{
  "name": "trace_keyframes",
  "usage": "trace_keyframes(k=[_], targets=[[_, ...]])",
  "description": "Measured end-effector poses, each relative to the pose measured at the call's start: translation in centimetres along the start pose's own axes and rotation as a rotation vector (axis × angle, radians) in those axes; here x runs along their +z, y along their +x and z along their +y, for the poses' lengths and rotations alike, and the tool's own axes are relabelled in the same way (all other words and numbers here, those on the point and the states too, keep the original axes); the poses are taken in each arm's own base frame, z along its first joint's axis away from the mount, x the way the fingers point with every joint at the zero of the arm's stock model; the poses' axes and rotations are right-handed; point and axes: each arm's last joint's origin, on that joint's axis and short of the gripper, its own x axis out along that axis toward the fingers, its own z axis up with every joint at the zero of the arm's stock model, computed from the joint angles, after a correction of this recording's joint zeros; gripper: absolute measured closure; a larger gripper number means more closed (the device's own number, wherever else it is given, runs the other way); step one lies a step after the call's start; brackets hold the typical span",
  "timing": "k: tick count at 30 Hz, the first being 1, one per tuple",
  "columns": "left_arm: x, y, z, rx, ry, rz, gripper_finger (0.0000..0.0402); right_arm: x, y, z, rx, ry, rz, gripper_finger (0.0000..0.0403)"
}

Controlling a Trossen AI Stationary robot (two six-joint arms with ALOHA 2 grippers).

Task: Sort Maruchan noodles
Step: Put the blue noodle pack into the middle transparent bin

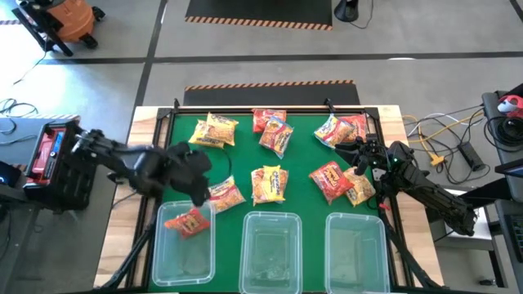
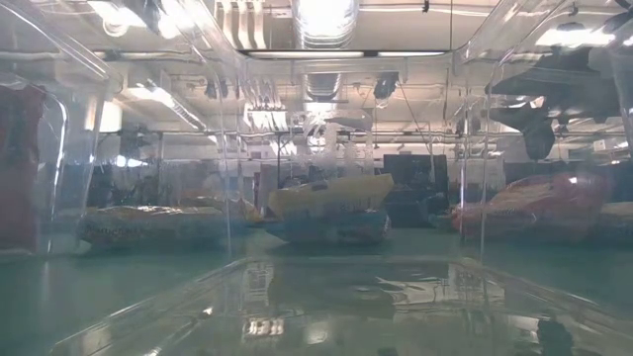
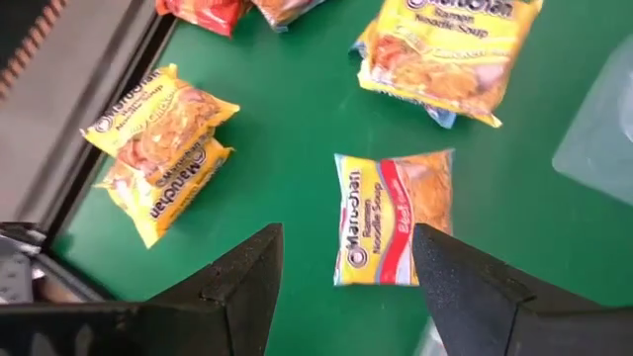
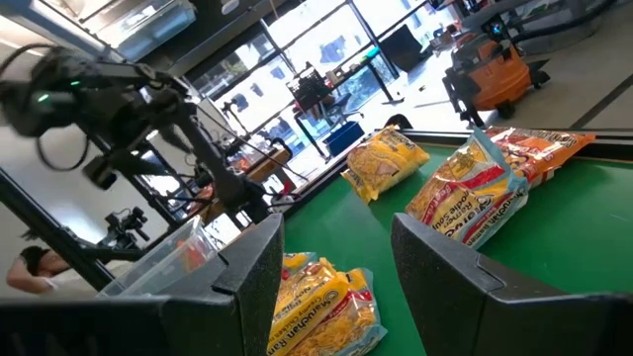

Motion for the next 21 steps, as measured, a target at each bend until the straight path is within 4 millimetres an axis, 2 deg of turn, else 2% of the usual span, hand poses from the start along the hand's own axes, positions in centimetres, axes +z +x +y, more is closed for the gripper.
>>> trace_keyframes(k=[5,12,21], targets=[[-1.0,2.5,2.0,-0.067,-0.054,-0.049,0.0194,0.0,0.0,0.0,0.0,0.0,0.0,0.0225],[-2.2,6.0,3.0,-0.128,-0.161,-0.163,0.0194,0.0,0.0,0.0,0.0,0.0,0.0,0.0225],[-2.1,6.9,4.5,-0.091,-0.203,-0.204,0.0194,0.0,0.0,0.0,-0.002,0.0,-0.002,0.0225]])
